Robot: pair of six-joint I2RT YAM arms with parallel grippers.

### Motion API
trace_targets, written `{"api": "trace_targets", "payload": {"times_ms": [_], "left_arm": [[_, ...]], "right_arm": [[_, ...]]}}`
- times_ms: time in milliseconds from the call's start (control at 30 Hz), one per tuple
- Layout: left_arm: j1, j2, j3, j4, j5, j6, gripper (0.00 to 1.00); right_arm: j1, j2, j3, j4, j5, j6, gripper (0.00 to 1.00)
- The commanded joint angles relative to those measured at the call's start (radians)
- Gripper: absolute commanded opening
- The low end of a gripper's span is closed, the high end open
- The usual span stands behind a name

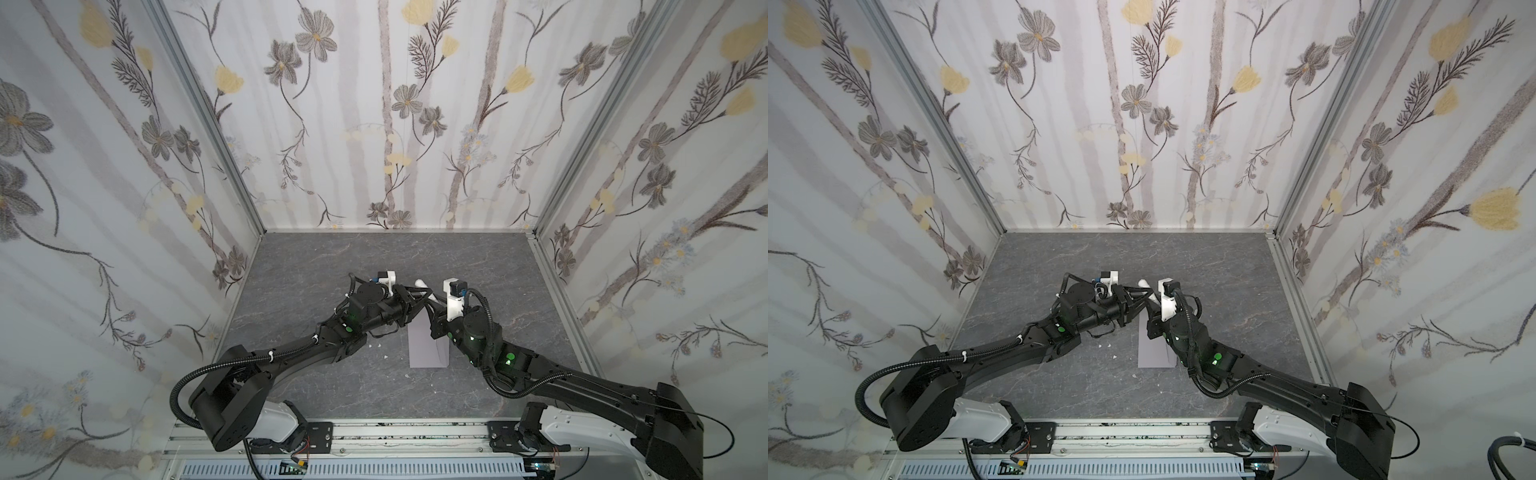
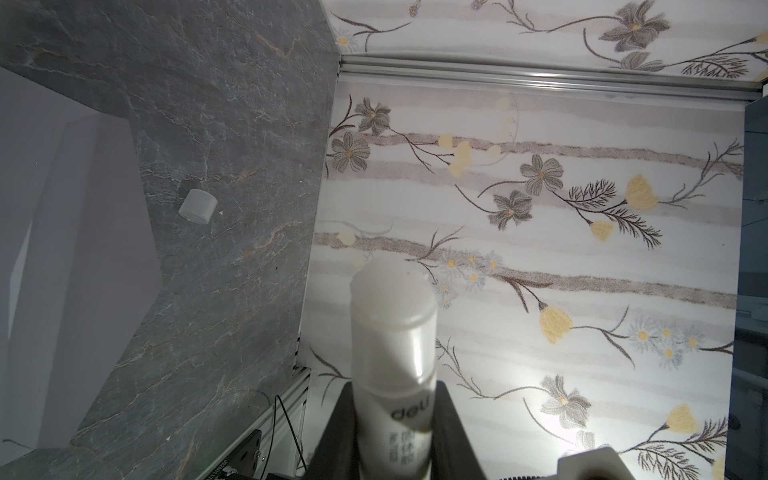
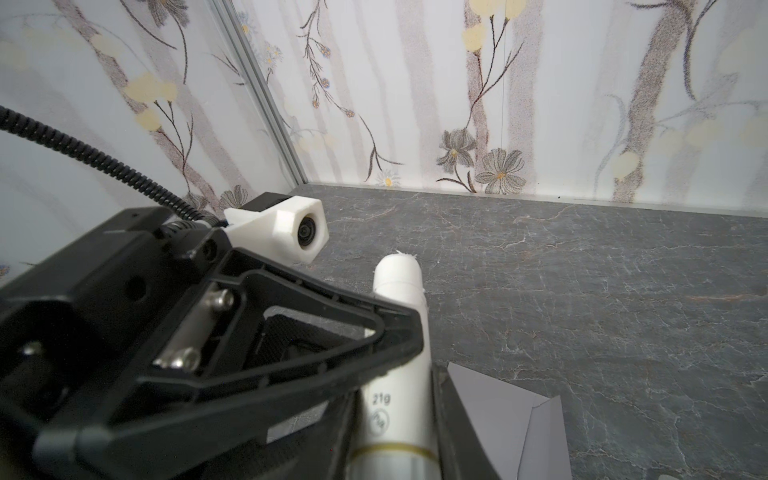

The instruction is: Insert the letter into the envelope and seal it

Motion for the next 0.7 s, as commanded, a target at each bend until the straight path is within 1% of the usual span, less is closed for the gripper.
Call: {"api": "trace_targets", "payload": {"times_ms": [0,67,300,333,367,400,533,633,667], "left_arm": [[-0.006,0.004,0.0,0.058,0.036,-0.018,0.0],[-0.006,0.007,-0.002,0.059,0.035,-0.017,0.0],[-0.006,0.001,0.007,0.061,0.017,0.026,0.01],[-0.006,-0.001,0.006,0.061,0.014,0.036,0.05],[-0.006,0.0,0.009,0.059,0.012,0.048,0.14],[-0.006,-0.001,0.009,0.059,0.009,0.058,0.2],[-0.005,-0.011,0.013,0.054,-0.003,0.11,0.3],[-0.006,-0.038,0.019,0.01,-0.031,0.17,0.32],[-0.006,-0.046,0.03,-0.03,-0.044,0.206,0.32]], "right_arm": [[-0.001,0.012,0.017,0.039,-0.002,-0.001,0.07],[0.0,0.014,0.02,0.032,-0.011,0.008,0.0],[0.0,-0.025,0.014,0.011,-0.035,0.036,0.0],[0.0,-0.032,0.014,0.002,-0.033,0.042,0.0],[0.0,-0.042,0.014,-0.006,-0.031,0.045,0.0],[0.0,-0.052,0.015,-0.017,-0.028,0.049,0.0],[-0.002,-0.088,0.018,-0.068,-0.007,0.091,0.0],[-0.008,-0.101,0.035,-0.137,0.013,0.133,0.0],[-0.009,-0.106,0.042,-0.16,0.019,0.144,0.0]]}}
